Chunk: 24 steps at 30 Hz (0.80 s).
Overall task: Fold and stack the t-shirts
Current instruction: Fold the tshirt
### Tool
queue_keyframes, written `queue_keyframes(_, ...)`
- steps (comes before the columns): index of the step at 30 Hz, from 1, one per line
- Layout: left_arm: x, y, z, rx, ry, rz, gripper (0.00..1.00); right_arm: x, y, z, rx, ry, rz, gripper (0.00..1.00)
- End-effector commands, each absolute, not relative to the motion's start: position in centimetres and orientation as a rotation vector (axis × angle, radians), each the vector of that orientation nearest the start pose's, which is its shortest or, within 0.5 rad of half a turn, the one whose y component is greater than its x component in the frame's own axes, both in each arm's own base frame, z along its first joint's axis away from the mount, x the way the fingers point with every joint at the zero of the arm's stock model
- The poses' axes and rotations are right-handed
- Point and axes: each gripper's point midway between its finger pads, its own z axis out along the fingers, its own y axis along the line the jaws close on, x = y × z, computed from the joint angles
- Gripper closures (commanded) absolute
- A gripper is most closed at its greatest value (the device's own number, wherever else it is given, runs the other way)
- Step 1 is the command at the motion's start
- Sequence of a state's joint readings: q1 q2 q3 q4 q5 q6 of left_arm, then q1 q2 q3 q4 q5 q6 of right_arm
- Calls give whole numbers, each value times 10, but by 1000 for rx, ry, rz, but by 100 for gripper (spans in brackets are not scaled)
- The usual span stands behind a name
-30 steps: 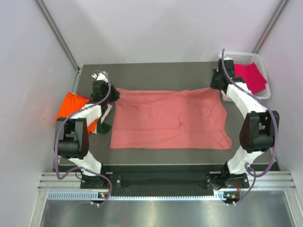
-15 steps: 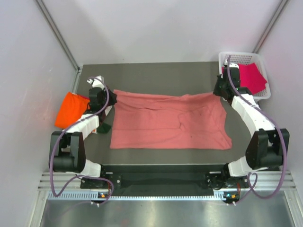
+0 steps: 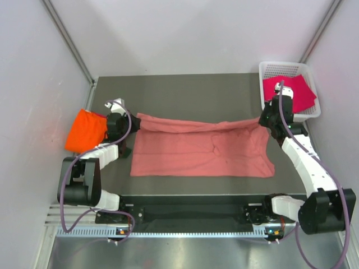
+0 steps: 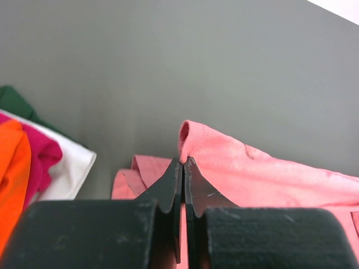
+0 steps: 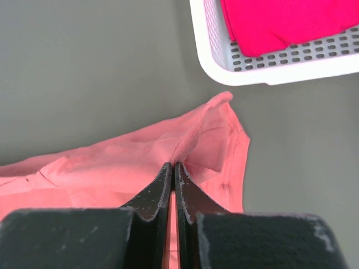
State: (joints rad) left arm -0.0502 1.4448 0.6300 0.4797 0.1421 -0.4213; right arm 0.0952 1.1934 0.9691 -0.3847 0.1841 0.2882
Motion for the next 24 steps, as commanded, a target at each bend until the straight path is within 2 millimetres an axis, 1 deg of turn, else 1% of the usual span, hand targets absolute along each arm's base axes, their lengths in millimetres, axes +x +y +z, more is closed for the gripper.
queue_keyframes(1,416,-62,154,-240,1778,-479,100,350,7,219,348,2032,22,100)
queue_keyframes(3,411,-63,151,-248,1781,-486,100,343,8,218,342,2036,25,100)
queue_keyframes(7,403,-61,142,-291,1783,-501,100,325,10,214,347,2031,31,100)
queue_keyframes(12,386,-62,136,-337,1775,-531,100,304,9,197,363,2052,40,100)
queue_keyframes(13,381,-63,136,-356,1782,-548,98,297,11,191,381,2052,60,92)
queue_keyframes(14,375,-62,131,-373,1801,-549,93,293,14,188,385,2051,88,89)
queue_keyframes(15,370,-61,127,-394,1810,-549,78,289,15,185,397,2041,105,86)
queue_keyframes(16,367,-58,139,-420,1756,-555,69,281,15,183,422,1998,136,64)
queue_keyframes(17,363,-57,142,-431,1722,-557,60,278,14,184,434,1967,145,50)
queue_keyframes(18,348,-54,126,-456,1732,-545,48,274,14,184,438,1937,157,40)
queue_keyframes(19,344,-48,128,-494,1700,-519,38,268,12,183,444,1893,168,32)
queue_keyframes(20,335,-43,131,-510,1673,-501,37,268,11,189,448,1852,170,32)
queue_keyframes(22,330,-37,133,-540,1670,-465,37,266,9,191,448,1830,167,31)
queue_keyframes(23,327,-31,140,-570,1668,-430,37,268,9,194,444,1819,170,31)
queue_keyframes(24,325,-26,140,-597,1681,-403,37,270,10,194,435,1826,170,31)
